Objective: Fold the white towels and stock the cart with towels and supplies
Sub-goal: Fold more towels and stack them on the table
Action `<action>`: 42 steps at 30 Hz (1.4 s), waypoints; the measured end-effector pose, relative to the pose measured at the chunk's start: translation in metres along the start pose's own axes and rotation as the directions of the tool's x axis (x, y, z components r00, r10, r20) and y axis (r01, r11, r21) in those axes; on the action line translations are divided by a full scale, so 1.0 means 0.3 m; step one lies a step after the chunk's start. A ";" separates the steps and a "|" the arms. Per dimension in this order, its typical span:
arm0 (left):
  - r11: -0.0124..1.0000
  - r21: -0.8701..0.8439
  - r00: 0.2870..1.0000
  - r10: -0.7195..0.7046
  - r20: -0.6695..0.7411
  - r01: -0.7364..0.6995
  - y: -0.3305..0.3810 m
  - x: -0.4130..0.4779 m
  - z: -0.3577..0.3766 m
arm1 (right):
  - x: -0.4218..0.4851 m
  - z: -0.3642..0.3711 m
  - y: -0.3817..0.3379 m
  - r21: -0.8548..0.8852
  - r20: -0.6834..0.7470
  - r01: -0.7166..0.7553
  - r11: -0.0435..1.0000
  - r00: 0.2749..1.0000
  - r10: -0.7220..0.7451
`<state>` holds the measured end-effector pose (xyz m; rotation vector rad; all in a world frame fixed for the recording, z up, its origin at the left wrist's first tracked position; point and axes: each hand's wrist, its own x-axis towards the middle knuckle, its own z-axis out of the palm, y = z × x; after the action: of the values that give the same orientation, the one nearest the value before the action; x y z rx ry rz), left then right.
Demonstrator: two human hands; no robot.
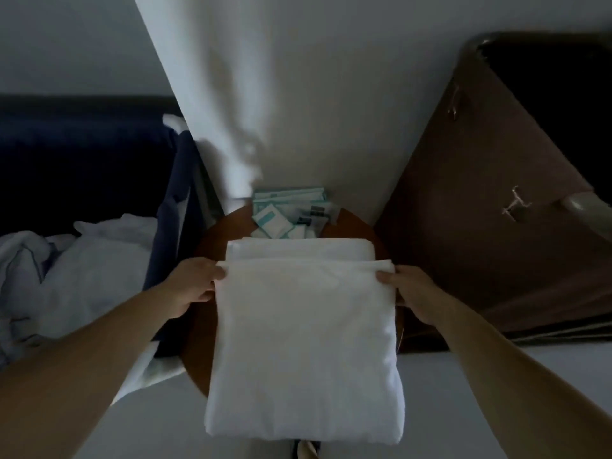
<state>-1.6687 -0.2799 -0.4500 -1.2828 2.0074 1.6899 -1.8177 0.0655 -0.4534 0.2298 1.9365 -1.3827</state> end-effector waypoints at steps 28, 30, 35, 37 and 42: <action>0.998 0.056 0.949 0.042 -0.313 -0.026 -0.116 0.405 0.169 | 0.438 0.135 0.078 -0.185 -0.364 -0.066 0.981 0.931 -0.006; 0.994 0.073 0.936 0.104 -0.337 -0.084 -0.141 0.366 0.158 | 0.405 0.130 0.105 -0.245 -0.379 -0.045 0.968 0.924 -0.054; 0.977 0.212 0.940 0.091 -0.328 -0.021 -0.281 0.207 0.171 | 0.278 0.142 0.188 -0.436 -0.342 -0.009 0.900 0.927 -0.156; 0.964 0.265 0.937 0.072 -0.342 0.023 -0.351 0.127 0.193 | 0.205 0.142 0.227 -0.454 -0.344 -0.049 0.889 0.931 -0.124; 0.968 0.232 0.959 -0.032 -0.282 0.101 -0.515 -0.052 0.203 | 0.008 0.136 0.359 -0.516 -0.362 -0.193 0.835 0.932 -0.008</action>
<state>-1.5692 -0.2121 -0.5653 -1.5448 2.2112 1.2407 -1.7437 0.0727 -0.5415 0.3050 2.4948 -0.7010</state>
